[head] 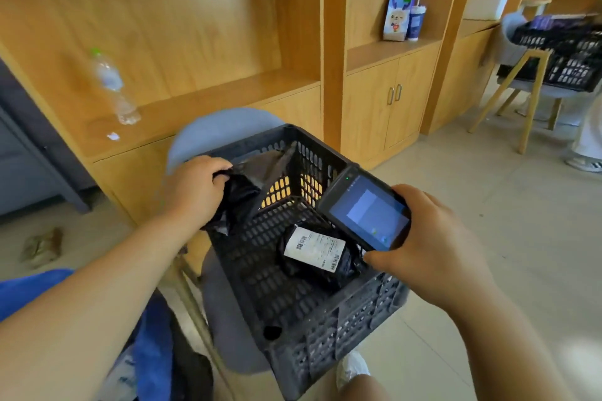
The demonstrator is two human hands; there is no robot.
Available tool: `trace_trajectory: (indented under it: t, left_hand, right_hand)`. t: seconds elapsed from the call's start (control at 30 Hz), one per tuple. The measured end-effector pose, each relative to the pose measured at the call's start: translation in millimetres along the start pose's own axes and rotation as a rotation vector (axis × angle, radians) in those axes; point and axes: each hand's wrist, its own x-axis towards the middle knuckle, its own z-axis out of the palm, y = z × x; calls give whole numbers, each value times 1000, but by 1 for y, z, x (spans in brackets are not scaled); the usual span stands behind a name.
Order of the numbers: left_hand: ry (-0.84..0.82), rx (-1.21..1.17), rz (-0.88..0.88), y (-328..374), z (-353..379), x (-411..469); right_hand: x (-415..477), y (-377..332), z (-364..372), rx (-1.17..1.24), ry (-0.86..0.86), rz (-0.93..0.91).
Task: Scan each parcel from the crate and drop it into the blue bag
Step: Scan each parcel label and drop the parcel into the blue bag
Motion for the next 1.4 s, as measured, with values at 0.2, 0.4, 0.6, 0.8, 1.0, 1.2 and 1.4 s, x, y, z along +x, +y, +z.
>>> trace_trajectory:
  t: [0.2, 0.4, 0.6, 0.8, 1.0, 1.2, 1.4]
  left_hand:
    - [-79, 45, 146, -15, -45, -80]
    - [-116, 98, 151, -26, -42, -140]
    - [-140, -114, -111, -29, -19, -164]
    - [66, -258, -375, -20, -1, -161]
    - [50, -601, -917, -14, 10, -154]
    - [-69, -1220, -1008, -19, 8, -157]
    - [67, -1289, -841, -20, -4, -158]
  right_hand:
    - [-27, -24, -3, 13, -8, -81]
    - [-39, -35, 2, 54, -5, -145]
    - [-45, -37, 8, 58, -45, -153]
    - [-47, -34, 12, 63, -67, -169]
    - [-47, -30, 14, 55, -67, -171]
    - [-45, -32, 14, 60, -88, -156]
    - [-44, -43, 13, 49, -108, -174]
